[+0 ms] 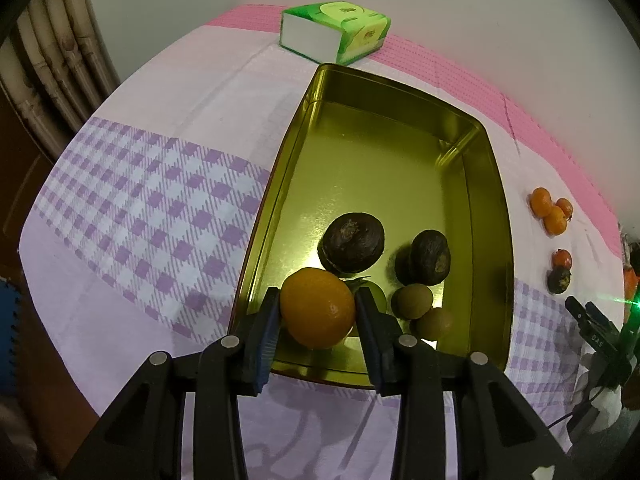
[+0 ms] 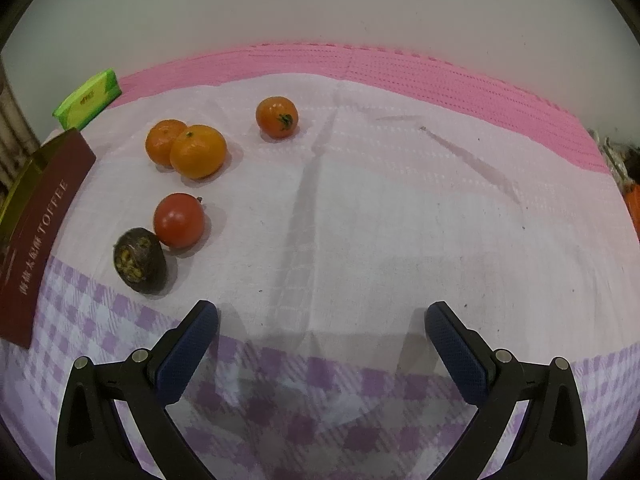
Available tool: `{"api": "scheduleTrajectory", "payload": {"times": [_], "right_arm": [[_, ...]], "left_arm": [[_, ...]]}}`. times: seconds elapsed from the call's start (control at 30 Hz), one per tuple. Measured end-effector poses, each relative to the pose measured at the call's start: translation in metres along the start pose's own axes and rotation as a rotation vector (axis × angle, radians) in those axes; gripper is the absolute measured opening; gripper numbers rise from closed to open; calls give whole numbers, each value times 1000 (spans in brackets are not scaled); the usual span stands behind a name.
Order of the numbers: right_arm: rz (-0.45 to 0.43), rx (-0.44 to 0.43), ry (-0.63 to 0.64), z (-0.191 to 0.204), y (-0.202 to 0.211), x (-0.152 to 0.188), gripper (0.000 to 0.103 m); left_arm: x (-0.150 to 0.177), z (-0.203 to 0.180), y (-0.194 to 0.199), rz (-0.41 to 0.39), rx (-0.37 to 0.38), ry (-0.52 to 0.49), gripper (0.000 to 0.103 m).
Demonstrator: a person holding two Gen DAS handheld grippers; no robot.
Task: Organize fruits
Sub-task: 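Carry the mandarin into the tin tray and open the left gripper, then close the right gripper on the dark wrinkled passion fruit and lift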
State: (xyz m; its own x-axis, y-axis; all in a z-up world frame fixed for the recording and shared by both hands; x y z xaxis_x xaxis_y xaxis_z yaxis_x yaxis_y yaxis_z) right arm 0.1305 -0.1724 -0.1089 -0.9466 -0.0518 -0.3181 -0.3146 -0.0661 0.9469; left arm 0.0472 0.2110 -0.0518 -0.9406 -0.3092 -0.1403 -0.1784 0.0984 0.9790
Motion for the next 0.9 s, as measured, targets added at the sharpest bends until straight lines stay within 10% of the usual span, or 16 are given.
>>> {"api": "scheduleTrajectory", "payload": {"times": [0.43, 0.63, 0.9], "right_arm": [[-96, -25, 152, 73, 32, 3, 101], [-62, -48, 130, 84, 19, -2, 72], [-48, -38, 126, 90, 10, -8, 65]], "left_arm": [[0, 3, 0, 2, 16, 21, 36], [0, 4, 4, -12, 23, 22, 37], [-1, 1, 14, -55, 19, 14, 48]]}}
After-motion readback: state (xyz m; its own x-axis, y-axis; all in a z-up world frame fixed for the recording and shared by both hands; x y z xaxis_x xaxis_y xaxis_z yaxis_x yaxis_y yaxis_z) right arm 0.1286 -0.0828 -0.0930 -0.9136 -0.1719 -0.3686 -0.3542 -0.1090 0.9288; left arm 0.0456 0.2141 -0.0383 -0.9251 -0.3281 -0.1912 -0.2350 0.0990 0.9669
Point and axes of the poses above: each gripper's, at about its wrist camera, not at the fingertips, and y roughly against the way its jaws point, z to its left, x to its underside, the point moved 3 cm from there along -y, roughly the way its jaws point, and after that the axes turned 12 degrees about z, right-handed, at the moved point
